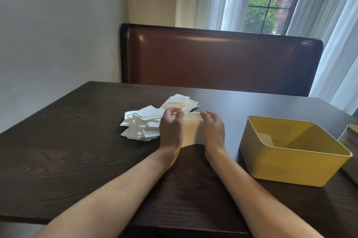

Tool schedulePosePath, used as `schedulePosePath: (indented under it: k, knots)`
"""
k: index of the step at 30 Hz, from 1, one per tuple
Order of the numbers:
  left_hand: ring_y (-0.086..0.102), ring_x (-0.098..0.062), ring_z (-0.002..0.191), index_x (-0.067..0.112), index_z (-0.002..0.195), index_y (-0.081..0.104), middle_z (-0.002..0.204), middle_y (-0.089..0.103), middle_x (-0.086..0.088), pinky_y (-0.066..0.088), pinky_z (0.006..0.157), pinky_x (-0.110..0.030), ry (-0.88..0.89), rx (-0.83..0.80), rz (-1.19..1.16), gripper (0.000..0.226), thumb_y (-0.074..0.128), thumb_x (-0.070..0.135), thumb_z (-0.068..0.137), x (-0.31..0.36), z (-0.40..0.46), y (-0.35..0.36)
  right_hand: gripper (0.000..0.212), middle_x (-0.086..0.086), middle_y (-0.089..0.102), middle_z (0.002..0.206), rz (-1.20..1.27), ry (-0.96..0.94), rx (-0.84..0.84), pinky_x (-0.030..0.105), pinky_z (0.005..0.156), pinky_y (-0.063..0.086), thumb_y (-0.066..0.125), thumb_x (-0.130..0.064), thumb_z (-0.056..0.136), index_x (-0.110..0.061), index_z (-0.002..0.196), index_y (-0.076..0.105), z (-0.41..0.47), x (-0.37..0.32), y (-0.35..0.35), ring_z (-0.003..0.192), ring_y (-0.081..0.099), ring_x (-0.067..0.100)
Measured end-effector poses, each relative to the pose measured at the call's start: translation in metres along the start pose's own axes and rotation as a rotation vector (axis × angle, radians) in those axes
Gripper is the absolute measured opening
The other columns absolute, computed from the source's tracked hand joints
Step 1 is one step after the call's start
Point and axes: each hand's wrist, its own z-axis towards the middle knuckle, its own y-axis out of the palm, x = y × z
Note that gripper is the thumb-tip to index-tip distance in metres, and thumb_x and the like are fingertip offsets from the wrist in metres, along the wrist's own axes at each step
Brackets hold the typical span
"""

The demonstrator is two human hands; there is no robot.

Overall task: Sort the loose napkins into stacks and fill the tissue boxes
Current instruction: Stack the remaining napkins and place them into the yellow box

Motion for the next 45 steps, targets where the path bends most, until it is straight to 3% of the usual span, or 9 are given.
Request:
schedulePosePath:
  k: [7,15,19,22,24,28,32,40,45]
  knots:
    - [0.057,-0.004,0.094,0.016,0.113,0.064,0.100,0.064,0.010,0.041,0.076,-0.019,-0.007,0.014,0.035,0.019,0.052,0.023,0.100,0.002,-0.001,-0.003,0.022,-0.005,0.064,0.105,-0.029,-0.005,0.000,0.039,0.092,0.053,0.046,-0.032,0.101,-0.023,0.110,0.064,0.000,0.000,0.000,0.099,0.059,0.013]
    - [0.057,-0.014,0.117,0.016,0.126,0.062,0.123,0.066,0.002,0.043,0.101,-0.032,-0.008,-0.084,0.019,0.045,0.046,0.043,0.094,0.003,-0.004,-0.003,0.023,-0.011,0.059,0.105,-0.045,0.005,-0.032,0.042,0.100,0.048,0.039,-0.034,0.103,-0.026,0.113,0.058,-0.003,-0.004,-0.001,0.107,0.056,0.014]
    - [0.060,-0.013,0.104,0.014,0.119,0.065,0.108,0.068,0.004,0.042,0.085,-0.024,0.059,-0.081,0.125,0.028,0.050,0.030,0.102,0.001,-0.004,-0.001,0.028,-0.004,0.065,0.107,-0.103,-0.091,-0.032,0.038,0.093,0.051,0.045,-0.031,0.102,-0.016,0.116,0.065,-0.005,-0.006,0.001,0.103,0.060,0.015]
    - [0.056,-0.008,0.071,0.014,0.096,0.070,0.070,0.060,0.010,0.038,0.062,-0.016,0.101,-0.056,0.164,0.026,0.049,0.027,0.103,0.000,-0.002,-0.002,0.030,-0.004,0.067,0.089,-0.120,-0.112,0.008,0.037,0.080,0.051,0.047,-0.035,0.102,-0.018,0.092,0.070,-0.004,-0.006,0.000,0.086,0.062,0.013]
    - [0.048,-0.005,0.060,0.017,0.081,0.069,0.060,0.053,0.011,0.035,0.055,-0.016,0.139,-0.065,0.196,0.034,0.049,0.033,0.103,0.003,-0.005,-0.003,0.038,-0.004,0.066,0.079,-0.109,-0.112,0.049,0.038,0.074,0.051,0.048,-0.039,0.101,-0.018,0.078,0.069,-0.004,-0.006,-0.002,0.079,0.063,0.015]
    - [0.052,-0.004,0.063,0.010,0.089,0.069,0.072,0.061,-0.001,0.041,0.061,-0.018,0.157,-0.307,0.123,0.048,0.055,0.055,0.085,0.011,-0.013,-0.006,0.044,0.003,0.066,0.074,-0.076,-0.106,0.170,0.044,0.074,0.056,0.049,-0.045,0.100,-0.017,0.069,0.064,0.002,-0.006,-0.008,0.076,0.067,0.023]
    - [0.058,0.014,0.088,0.014,0.125,0.061,0.102,0.066,0.010,0.041,0.077,-0.004,0.290,-0.511,0.328,0.042,0.077,0.024,0.087,0.009,-0.010,-0.010,0.042,0.010,0.066,0.079,-0.016,-0.076,0.267,0.039,0.073,0.055,0.047,-0.042,0.101,-0.018,0.068,0.057,0.010,-0.011,-0.020,0.073,0.064,0.018]
    - [0.053,0.016,0.083,0.013,0.133,0.055,0.107,0.062,0.001,0.039,0.078,-0.003,0.366,-0.351,0.416,0.051,0.071,0.004,0.085,0.007,-0.004,-0.013,0.028,-0.009,0.061,0.094,0.024,0.032,0.081,0.035,0.089,0.052,0.046,-0.035,0.101,-0.016,0.114,0.063,0.014,-0.004,-0.016,0.092,0.059,0.012]
    - [0.050,-0.011,0.125,0.019,0.137,0.049,0.136,0.055,0.003,0.038,0.104,-0.027,0.144,-0.318,0.189,0.049,0.054,0.035,0.090,0.006,-0.013,-0.004,0.028,-0.007,0.064,0.108,-0.011,0.029,-0.013,0.043,0.098,0.051,0.047,-0.036,0.100,-0.023,0.119,0.062,0.009,0.000,-0.006,0.106,0.060,0.016]
